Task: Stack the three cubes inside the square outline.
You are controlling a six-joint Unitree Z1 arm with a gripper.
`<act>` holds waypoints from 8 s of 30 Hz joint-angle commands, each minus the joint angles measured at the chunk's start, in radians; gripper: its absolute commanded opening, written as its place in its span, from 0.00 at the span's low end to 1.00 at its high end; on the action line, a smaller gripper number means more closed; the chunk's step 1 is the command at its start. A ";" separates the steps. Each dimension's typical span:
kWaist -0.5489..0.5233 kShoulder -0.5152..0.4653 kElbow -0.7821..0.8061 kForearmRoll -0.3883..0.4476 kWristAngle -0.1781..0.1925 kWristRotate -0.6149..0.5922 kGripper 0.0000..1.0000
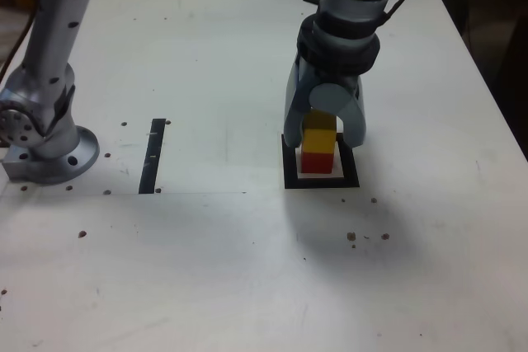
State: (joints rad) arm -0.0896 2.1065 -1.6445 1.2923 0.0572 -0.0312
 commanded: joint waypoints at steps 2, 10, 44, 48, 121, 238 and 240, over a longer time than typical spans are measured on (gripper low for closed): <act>0.006 0.002 0.006 -0.001 -0.001 -0.001 0.93; 0.012 -0.077 0.028 0.055 0.075 -0.038 0.99; 0.415 0.037 -0.173 0.027 0.257 0.924 0.99; 0.414 0.080 -0.211 0.026 0.212 0.963 0.99; 0.159 -0.057 -0.406 0.344 0.062 0.272 0.00; 0.027 -0.610 0.857 -0.141 0.031 0.034 1.00; 0.027 -0.609 0.891 -0.174 0.036 0.030 1.00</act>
State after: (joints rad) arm -0.0628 1.5009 -0.9830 1.1280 0.0912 0.0014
